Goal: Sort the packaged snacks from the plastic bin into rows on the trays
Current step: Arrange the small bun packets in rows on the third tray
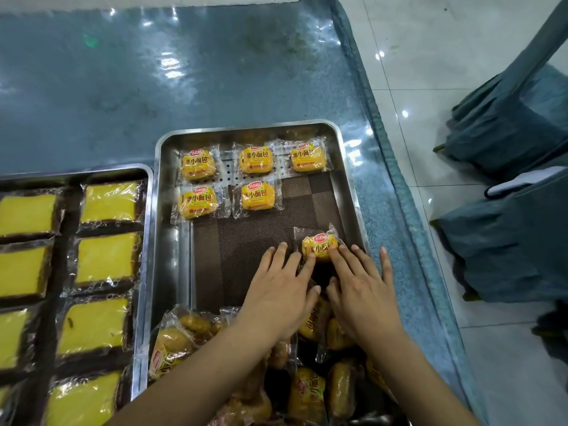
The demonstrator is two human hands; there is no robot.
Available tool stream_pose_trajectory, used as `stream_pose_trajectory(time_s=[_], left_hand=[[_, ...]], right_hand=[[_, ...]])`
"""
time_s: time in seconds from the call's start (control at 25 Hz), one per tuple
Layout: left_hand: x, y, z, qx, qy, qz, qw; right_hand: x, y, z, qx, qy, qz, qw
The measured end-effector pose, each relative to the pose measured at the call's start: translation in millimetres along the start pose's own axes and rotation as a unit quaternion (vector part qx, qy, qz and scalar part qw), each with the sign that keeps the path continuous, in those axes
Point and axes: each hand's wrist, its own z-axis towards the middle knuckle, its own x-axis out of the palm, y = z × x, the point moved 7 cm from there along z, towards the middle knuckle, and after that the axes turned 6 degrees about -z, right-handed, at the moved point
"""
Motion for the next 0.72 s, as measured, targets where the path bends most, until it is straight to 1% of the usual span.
stream_pose_trajectory(time_s=[0.12, 0.36, 0.56, 0.72], left_hand=[[-2.7, -0.3, 9.5, -0.009, -0.015, 0.025, 1.000], [-7.5, 17.4, 50.8, -0.037, -0.027, 0.063, 0.997], [-21.7, 32.6, 80.6, -0.058, -0.035, 0.059, 0.996], [-26.1, 38.0, 93.2, -0.073, -0.019, 0.063, 0.995]], right_hand=[[4.1, 0.2, 5.6, -0.006, 0.007, -0.001, 1.000], [-0.8, -1.6, 58.5, -0.026, 0.002, -0.002, 1.000], [-3.6, -1.5, 93.8, -0.036, 0.003, 0.001, 0.999], [-3.0, -2.1, 103.2, -0.053, 0.001, 0.006, 0.999]])
